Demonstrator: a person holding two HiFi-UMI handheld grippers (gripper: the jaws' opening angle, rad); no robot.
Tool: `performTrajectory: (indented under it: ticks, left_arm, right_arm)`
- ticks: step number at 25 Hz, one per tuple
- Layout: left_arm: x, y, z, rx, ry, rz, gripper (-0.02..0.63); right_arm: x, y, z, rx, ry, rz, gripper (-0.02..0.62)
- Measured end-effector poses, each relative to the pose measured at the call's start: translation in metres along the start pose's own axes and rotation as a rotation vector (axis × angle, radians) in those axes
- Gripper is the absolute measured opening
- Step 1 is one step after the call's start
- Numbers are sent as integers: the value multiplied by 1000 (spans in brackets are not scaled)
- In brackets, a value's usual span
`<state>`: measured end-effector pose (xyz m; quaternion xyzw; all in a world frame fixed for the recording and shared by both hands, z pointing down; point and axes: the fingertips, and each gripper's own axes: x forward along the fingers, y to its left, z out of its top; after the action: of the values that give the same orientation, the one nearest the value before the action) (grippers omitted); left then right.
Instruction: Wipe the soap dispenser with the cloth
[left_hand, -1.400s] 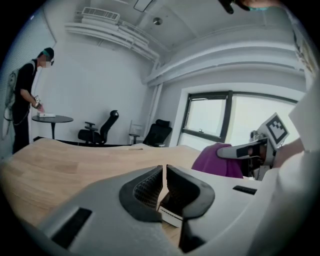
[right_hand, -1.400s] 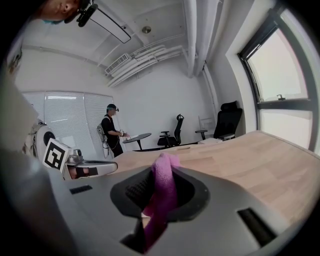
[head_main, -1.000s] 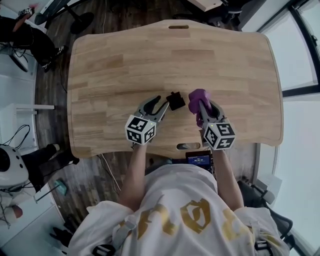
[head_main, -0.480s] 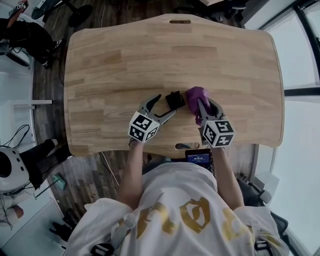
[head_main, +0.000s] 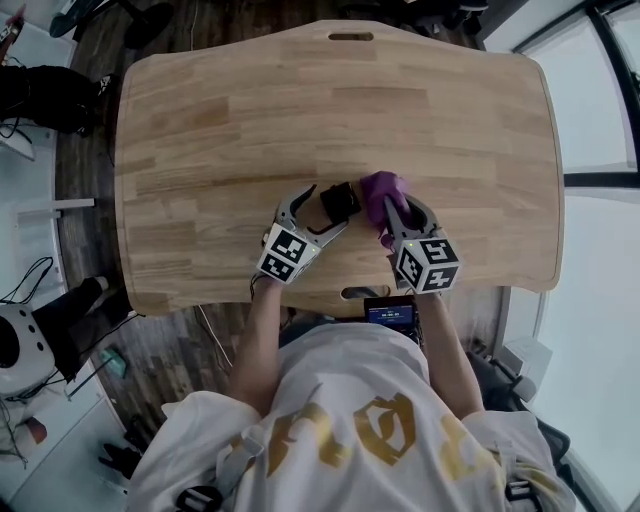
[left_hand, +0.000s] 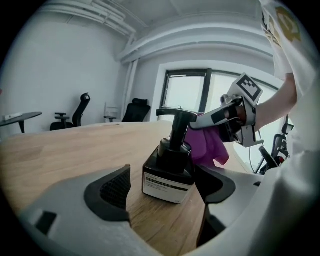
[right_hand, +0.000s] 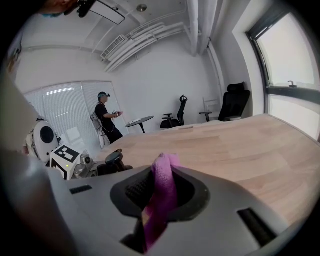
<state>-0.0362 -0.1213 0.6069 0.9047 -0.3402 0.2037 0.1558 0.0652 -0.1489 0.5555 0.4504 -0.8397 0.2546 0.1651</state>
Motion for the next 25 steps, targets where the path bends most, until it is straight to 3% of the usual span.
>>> performTrajectory:
  ticks: [8, 16, 25]
  left_arm:
    - [16, -14, -14, 98, 87, -74, 371]
    - [30, -8, -15, 185, 95, -60, 371]
    - [41, -12, -18, 240, 130, -97, 370]
  right_arm:
    - [6, 0, -4, 11, 17, 7, 52]
    - [11, 1, -9, 19, 27, 14, 52]
    - [14, -5, -8, 31, 29, 10, 52]
